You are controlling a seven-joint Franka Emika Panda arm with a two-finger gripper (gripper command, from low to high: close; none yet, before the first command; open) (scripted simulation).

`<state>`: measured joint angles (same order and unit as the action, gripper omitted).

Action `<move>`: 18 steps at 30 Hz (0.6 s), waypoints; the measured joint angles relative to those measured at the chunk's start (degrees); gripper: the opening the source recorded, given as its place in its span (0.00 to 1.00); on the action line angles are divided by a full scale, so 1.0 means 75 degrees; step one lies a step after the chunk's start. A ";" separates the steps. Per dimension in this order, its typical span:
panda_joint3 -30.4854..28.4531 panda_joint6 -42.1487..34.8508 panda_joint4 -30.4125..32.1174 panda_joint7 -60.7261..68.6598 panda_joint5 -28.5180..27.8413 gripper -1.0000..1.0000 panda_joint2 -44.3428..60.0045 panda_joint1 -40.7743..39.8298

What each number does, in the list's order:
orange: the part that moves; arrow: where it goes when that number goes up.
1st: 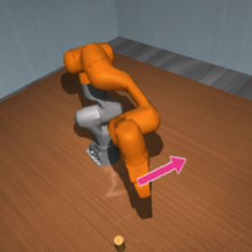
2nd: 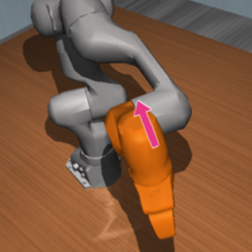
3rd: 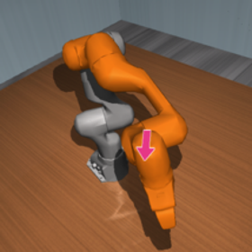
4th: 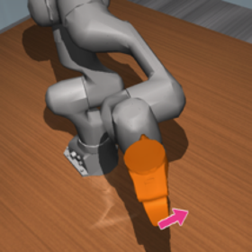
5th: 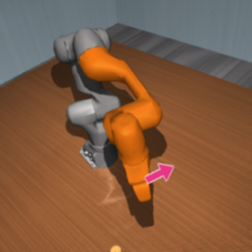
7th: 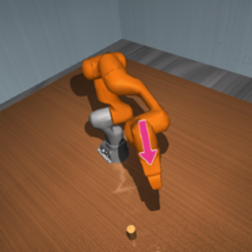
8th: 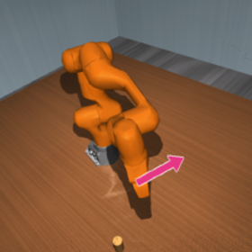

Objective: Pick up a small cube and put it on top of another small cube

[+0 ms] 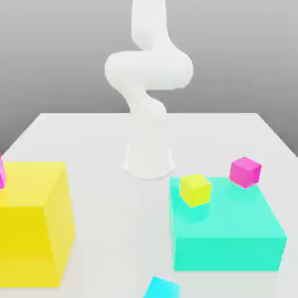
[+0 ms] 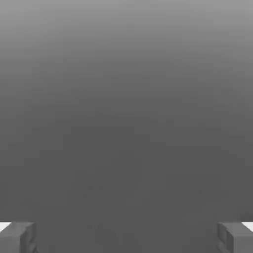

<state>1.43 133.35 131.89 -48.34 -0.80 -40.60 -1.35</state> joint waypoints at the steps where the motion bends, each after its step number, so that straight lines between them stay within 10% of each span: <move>1: 0.0081 0.0090 0.0006 -0.0146 -0.0049 0.50 0.0301 -0.0075; 18: 0.0940 0.1505 0.0104 -0.2515 -0.0919 0.50 0.5035 -0.0820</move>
<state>8.48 144.63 132.67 -67.21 -7.70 -2.84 -7.50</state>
